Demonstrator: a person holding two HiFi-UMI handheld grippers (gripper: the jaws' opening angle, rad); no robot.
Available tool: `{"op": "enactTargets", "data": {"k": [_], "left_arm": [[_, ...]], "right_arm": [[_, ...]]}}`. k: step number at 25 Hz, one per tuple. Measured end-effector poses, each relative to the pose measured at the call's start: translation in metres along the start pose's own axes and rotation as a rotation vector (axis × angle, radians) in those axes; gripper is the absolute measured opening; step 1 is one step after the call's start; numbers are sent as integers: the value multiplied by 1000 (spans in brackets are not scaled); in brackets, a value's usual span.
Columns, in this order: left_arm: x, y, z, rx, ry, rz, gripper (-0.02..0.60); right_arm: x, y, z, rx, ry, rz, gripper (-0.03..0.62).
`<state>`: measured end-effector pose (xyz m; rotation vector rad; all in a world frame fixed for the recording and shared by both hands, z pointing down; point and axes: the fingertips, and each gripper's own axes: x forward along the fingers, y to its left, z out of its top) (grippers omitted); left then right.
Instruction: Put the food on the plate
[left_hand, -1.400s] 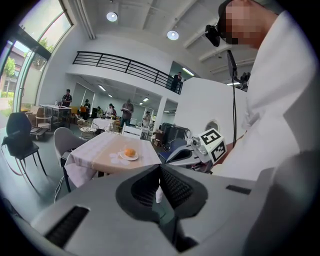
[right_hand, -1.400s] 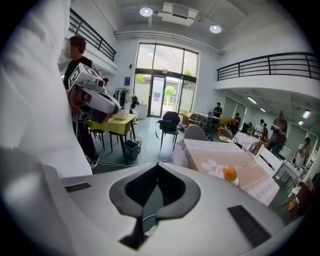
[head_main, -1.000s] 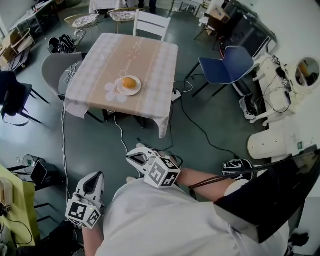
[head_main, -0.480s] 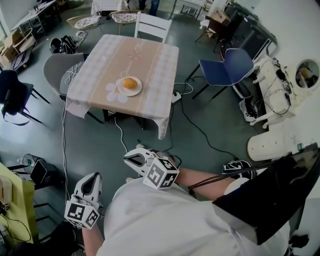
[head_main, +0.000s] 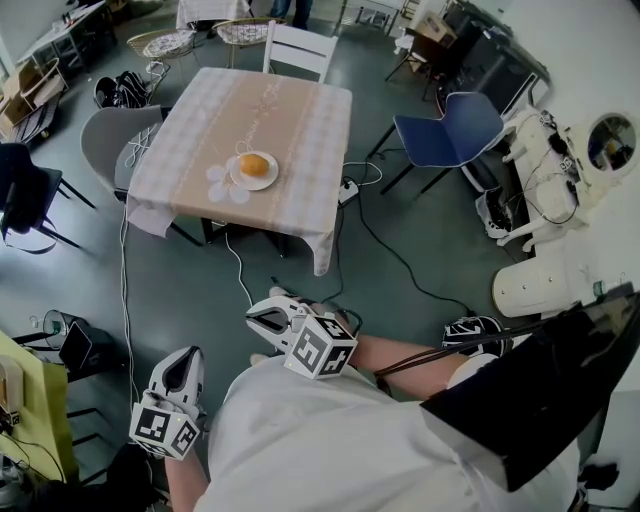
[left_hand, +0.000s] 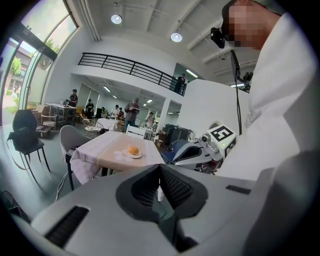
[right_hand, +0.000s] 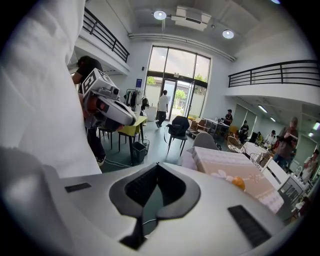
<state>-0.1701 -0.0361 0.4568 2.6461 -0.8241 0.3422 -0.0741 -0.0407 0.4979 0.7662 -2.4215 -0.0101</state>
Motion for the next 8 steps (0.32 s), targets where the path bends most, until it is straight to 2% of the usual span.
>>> {"op": "enactTargets", "data": {"k": [8], "left_arm": [[7,7,4,-5,8,-1,9]], "right_arm": [[5,-10,-2,-2,3,4,12]]}}
